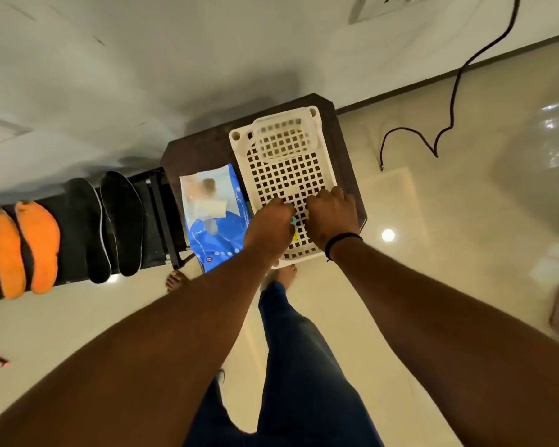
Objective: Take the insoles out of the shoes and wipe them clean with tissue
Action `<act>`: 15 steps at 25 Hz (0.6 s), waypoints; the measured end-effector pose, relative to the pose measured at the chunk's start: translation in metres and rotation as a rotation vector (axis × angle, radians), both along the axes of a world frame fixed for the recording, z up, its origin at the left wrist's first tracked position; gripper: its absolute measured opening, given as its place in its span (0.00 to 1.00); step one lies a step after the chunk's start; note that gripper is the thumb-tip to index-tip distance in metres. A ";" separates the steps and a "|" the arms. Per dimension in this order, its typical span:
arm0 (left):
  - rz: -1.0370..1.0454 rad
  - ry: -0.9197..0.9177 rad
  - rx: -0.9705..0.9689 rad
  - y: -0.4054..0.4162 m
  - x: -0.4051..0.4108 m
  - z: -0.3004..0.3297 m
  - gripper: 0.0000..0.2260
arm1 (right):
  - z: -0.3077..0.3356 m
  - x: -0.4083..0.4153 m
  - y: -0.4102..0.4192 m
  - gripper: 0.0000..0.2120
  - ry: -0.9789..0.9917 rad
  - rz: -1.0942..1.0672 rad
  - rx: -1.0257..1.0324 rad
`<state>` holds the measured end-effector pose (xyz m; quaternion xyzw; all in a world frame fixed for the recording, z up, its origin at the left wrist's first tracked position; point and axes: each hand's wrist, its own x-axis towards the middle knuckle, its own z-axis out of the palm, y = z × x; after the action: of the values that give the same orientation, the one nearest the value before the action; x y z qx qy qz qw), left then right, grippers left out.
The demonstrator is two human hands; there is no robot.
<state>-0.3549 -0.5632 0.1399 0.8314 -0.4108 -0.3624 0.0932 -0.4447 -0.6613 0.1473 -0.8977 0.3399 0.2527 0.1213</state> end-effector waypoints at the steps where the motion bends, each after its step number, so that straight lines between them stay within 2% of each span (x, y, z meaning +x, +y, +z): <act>1: -0.005 0.001 0.000 0.001 -0.001 -0.002 0.10 | -0.003 -0.001 0.002 0.11 0.003 0.010 -0.012; 9: 0.048 -0.014 -0.044 0.009 -0.003 0.002 0.12 | 0.007 0.003 0.012 0.16 -0.027 -0.045 -0.031; 15: 0.114 0.020 -0.090 0.046 0.030 0.052 0.14 | 0.064 0.022 0.036 0.12 -0.066 -0.018 -0.127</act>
<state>-0.3248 -0.5175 0.1920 0.8449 -0.3775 -0.3459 0.1549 -0.4230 -0.6257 0.2117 -0.9084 0.3591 0.1998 0.0777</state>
